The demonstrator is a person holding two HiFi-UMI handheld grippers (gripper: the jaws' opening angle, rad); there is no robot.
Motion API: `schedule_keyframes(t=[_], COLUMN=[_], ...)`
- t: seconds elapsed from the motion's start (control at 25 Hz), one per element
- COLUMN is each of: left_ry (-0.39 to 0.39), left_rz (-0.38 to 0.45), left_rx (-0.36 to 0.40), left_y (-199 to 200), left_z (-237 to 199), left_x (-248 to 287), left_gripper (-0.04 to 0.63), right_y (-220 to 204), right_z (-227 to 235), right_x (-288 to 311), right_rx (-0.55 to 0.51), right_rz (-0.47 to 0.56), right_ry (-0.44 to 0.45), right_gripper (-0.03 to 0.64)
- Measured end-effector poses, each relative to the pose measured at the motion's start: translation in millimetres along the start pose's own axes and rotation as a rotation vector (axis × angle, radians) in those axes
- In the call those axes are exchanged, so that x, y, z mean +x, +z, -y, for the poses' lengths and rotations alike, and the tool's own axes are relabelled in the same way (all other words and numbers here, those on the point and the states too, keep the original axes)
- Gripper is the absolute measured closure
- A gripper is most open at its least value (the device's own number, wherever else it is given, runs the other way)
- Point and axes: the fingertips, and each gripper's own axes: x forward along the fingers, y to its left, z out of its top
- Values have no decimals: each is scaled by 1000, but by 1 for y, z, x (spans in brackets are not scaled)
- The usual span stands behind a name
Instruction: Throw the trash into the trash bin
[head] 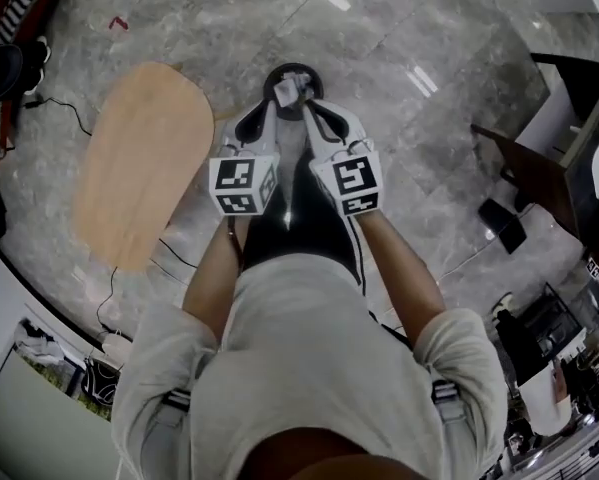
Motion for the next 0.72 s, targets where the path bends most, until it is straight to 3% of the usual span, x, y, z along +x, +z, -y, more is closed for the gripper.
schedule_keyframes(t=[0.28, 0.48, 0.72], left_ry=[-31, -47, -130], left_rz=[155, 224, 317], left_rx=[98, 109, 170], left_y=[47, 44, 48], left_z=[13, 1, 7], left_x=[-87, -166, -234], left_gripper=[578, 577, 577], right_y=[65, 79, 101], right_z=[-69, -141, -210], right_x=[-45, -85, -131], right_rx=[-87, -89, -188], right_rz=[177, 248, 342], right_ry=[-50, -95, -161], right_gripper=[609, 609, 609])
